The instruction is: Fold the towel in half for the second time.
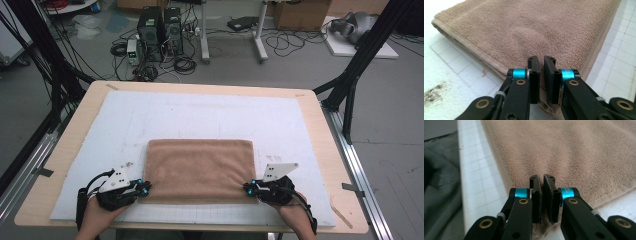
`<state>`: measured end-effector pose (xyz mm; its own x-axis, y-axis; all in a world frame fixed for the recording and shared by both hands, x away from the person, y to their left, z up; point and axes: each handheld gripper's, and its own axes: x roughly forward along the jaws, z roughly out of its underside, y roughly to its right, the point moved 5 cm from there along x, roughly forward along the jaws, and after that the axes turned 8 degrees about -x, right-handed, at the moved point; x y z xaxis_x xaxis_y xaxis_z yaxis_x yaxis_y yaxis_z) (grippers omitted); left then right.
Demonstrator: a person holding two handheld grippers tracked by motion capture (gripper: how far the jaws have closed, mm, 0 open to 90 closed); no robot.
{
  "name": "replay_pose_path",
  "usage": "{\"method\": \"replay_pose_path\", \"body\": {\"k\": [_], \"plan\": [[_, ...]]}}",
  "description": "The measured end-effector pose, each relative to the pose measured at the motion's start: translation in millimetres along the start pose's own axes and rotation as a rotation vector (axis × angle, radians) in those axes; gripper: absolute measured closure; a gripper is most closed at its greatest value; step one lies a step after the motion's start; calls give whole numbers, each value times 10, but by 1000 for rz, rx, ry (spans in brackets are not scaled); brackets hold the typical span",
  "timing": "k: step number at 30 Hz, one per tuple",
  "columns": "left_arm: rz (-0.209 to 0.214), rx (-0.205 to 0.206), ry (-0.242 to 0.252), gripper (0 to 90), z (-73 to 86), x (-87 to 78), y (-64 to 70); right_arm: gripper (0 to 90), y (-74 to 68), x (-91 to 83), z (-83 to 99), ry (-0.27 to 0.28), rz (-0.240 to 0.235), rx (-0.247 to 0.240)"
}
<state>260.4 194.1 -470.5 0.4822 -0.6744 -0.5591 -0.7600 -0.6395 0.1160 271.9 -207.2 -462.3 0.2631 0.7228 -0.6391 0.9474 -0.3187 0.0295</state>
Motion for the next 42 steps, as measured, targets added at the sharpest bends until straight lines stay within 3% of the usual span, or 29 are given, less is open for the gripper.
{"method": "replay_pose_path", "body": {"k": [5, 9, 11, 14, 18, 22, 26, 29, 31, 33, 35, 38, 40, 42], "plan": [[19, -19, 14, 835, 31, -69, 13, 833, -114, -13, 3, -5, -27, -2], [40, -28, 38, 747, -37, -136, 52, 670, -20, -110, -69, 58, 2, 31], [39, -30, 50, 713, -116, -167, 5, 590, 82, -156, -155, 66, 49, 33], [-2, -41, 64, 627, -270, -132, -162, 508, 295, -165, -298, 51, 108, 19], [-94, -113, 90, 510, -436, 26, -502, 456, 682, -82, -422, 54, 158, 39], [-151, -176, 94, 465, -579, 243, -802, 392, 1017, 75, -457, 37, 184, 85], [-180, -236, 46, 413, -635, 486, -998, 337, 1248, 255, -372, -12, 190, 139], [-173, -260, -11, 385, -595, 629, -1059, 329, 1316, 372, -287, -38, 172, 171], [-143, -282, -43, 404, -543, 689, -1072, 321, 1339, 443, -232, -58, 160, 192], [-98, -326, -35, 498, -528, 696, -1077, 349, 1353, 482, -216, -52, 148, 204], [-57, -335, -33, 617, -534, 703, -1051, 489, 1334, 506, -219, -49, 114, 214], [-87, -288, -30, 782, -568, 697, -1020, 783, 1274, 532, -249, -40, 16, 204], [-116, -267, -16, 827, -589, 672, -1025, 820, 1254, 519, -299, -57, 45, 154], [-144, -278, 38, 872, -650, 617, -1063, 831, 1267, 481, -349, -40, 72, 139]]}}
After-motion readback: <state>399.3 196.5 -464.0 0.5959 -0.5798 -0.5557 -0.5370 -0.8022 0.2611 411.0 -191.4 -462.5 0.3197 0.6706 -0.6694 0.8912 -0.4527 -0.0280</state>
